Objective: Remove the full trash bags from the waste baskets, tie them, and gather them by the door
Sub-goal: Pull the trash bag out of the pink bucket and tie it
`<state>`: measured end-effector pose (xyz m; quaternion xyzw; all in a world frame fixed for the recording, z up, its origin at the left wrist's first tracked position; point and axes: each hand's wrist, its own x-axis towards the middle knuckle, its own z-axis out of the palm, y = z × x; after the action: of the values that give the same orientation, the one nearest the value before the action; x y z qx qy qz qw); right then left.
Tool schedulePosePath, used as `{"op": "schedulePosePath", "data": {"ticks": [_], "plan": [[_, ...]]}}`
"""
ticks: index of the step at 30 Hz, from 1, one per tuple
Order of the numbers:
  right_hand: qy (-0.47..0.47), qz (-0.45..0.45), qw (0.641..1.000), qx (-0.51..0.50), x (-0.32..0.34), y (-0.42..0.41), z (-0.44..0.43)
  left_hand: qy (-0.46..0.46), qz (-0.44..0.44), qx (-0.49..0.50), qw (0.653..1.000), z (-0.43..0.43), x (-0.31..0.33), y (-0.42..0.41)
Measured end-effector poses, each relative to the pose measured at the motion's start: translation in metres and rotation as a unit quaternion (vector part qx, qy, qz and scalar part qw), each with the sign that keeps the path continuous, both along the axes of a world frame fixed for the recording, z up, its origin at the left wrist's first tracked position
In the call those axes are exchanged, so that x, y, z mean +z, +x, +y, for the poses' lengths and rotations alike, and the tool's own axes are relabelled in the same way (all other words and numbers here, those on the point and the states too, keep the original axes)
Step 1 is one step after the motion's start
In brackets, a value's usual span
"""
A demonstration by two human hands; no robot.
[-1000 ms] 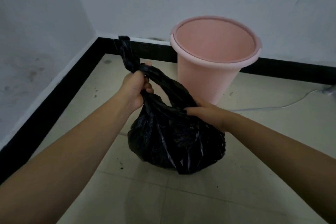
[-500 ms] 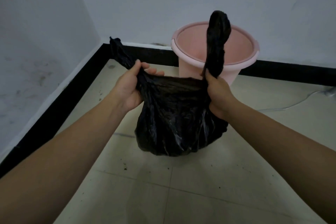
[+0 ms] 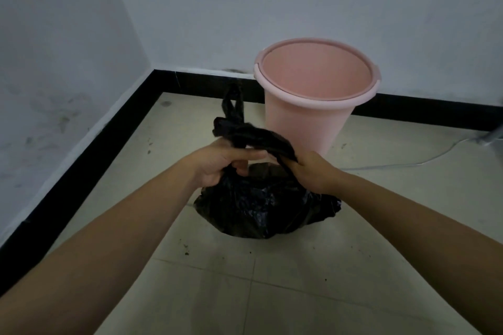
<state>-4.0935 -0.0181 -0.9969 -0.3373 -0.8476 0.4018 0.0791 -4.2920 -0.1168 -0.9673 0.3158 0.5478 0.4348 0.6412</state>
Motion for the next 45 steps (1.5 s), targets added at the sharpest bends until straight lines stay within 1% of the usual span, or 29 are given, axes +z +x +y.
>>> {"op": "schedulePosePath", "data": {"ticks": [1, 2, 4, 6, 9, 11, 13, 16, 18, 21, 23, 24, 25, 26, 27, 28, 30, 31, 35, 37, 38, 40, 42, 43, 45], "plan": [[0.013, -0.013, 1.0, 0.024, 0.0, -0.002, -0.002, 0.0, 0.013, -0.03, 0.999, -0.002, 0.003, 0.004], [0.036, -0.033, 0.998, 0.047, -0.002, -0.005, -0.002, 0.002, 0.018, -0.035, 0.999, -0.003, 0.004, 0.006], [0.082, -0.062, 0.992, 0.078, -0.002, -0.008, -0.005, 0.009, 0.001, 0.022, 1.0, 0.002, 0.001, 0.007], [0.107, -0.047, 0.99, 0.082, -0.002, -0.009, -0.006, 0.015, -0.046, 0.078, 0.996, 0.006, 0.003, 0.005], [0.15, -0.023, 0.985, 0.076, 0.004, -0.005, -0.002, 0.002, -0.129, 0.125, 0.984, 0.006, 0.004, -0.004], [0.19, -0.007, 0.978, 0.089, 0.004, -0.001, 0.001, -0.003, -0.154, 0.149, 0.977, 0.005, 0.001, -0.009], [0.202, 0.008, 0.976, 0.076, -0.001, 0.0, 0.002, -0.003, -0.146, 0.149, 0.978, 0.005, 0.001, -0.01], [0.221, 0.03, 0.973, 0.062, -0.009, 0.002, 0.003, 0.006, -0.106, 0.102, 0.989, 0.004, 0.002, -0.011], [0.182, 0.037, 0.981, 0.061, -0.006, 0.002, 0.003, 0.013, -0.083, 0.051, 0.995, 0.001, 0.005, -0.015], [0.037, 0.045, 0.997, 0.052, 0.007, 0.002, 0.001, 0.01, -0.045, -0.016, 0.999, -0.004, 0.005, -0.022], [-0.072, 0.019, 0.997, 0.035, 0.015, 0.001, 0.004, 0.004, -0.065, -0.045, 0.997, -0.006, 0.003, -0.026], [-0.157, 0.009, 0.987, 0.023, 0.019, 0.0, 0.006, 0.001, -0.09, -0.062, 0.994, -0.006, 0.002, -0.029], [-0.252, 0.014, 0.968, 0.007, 0.023, 0.0, 0.008, -0.002, -0.115, -0.083, 0.99, -0.007, 0.0, -0.032], [-0.328, 0.038, 0.944, -0.02, 0.024, 0.0, 0.01, -0.004, -0.135, -0.105, 0.985, -0.007, 0.0, -0.034], [-0.363, 0.077, 0.927, -0.056, 0.026, 0.0, 0.013, -0.006, -0.146, -0.124, 0.981, -0.008, -0.001, -0.036], [-0.372, 0.117, 0.916, -0.093, 0.031, -0.001, 0.015, -0.009, -0.148, -0.138, 0.979, -0.008, -0.001, -0.036], [-0.344, 0.167, 0.912, -0.148, 0.04, -0.006, 0.02, -0.018, -0.135, -0.156, 0.978, -0.008, 0.0, -0.033], [-0.325, 0.184, 0.915, -0.155, 0.046, -0.009, 0.021, -0.019, -0.126, -0.165, 0.978, -0.007, 0.001, -0.03], [-0.251, 0.231, 0.932, -0.123, 0.065, -0.022, 0.023, -0.001, -0.071, -0.186, 0.98, -0.003, 0.004, -0.016], [-0.199, 0.269, 0.932, -0.142, 0.07, -0.024, 0.024, 0.007, -0.07, -0.16, 0.985, -0.004, 0.008, -0.01], [-0.186, 0.287, 0.927, -0.153, 0.072, -0.024, 0.024, 0.005, -0.086, -0.129, 0.988, -0.004, 0.01, -0.007], [-0.206, 0.314, 0.912, -0.163, 0.076, -0.021, 0.025, -0.005, -0.143, -0.061, 0.988, -0.001, 0.012, -0.008], [-0.274, 0.309, 0.897, -0.158, 0.078, -0.015, 0.026, 0.007, -0.187, 0.003, 0.982, 0.003, 0.012, -0.011], [-0.308, 0.282, 0.896, -0.147, 0.078, -0.012, 0.025, 0.018, -0.204, 0.036, 0.978, 0.005, 0.012, -0.014], [-0.347, 0.179, 0.914, -0.107, 0.073, -0.005, 0.02, 0.045, -0.222, 0.092, 0.97, 0.008, 0.012, -0.02]]}}
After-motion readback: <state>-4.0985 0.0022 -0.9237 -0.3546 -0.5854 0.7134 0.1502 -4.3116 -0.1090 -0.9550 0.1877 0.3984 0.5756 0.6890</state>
